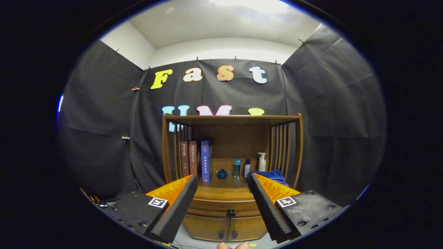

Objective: Pull open the drawer, take out the items inside it, and place them on the countertop above the cabinet.

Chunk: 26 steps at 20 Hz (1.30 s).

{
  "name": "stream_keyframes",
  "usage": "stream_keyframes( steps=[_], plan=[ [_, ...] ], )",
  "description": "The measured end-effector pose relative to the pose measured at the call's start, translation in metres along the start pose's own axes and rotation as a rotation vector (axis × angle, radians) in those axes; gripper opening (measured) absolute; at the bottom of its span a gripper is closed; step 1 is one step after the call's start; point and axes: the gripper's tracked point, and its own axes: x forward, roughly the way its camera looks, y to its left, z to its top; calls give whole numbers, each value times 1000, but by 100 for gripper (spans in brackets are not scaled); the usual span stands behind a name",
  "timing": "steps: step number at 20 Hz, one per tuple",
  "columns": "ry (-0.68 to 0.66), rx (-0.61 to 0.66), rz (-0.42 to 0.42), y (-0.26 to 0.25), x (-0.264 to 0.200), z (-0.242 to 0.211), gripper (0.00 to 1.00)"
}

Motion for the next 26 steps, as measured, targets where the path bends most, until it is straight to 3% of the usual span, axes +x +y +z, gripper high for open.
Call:
stream_keyframes(
  steps=[6, 11, 17, 21, 22, 26],
  plan=[
    [32, 37, -9, -14, 73, -55, 99],
    [108, 24, 24, -4, 125, -141, 99],
    [267, 8, -10, -19, 144, -258, 99],
    [352, 16, -35, -25, 148, -296, 99],
    [345, 27, -39, -27, 144, -296, 97],
    [391, -10, -65, -34, 151, -313, 55]
  ],
)
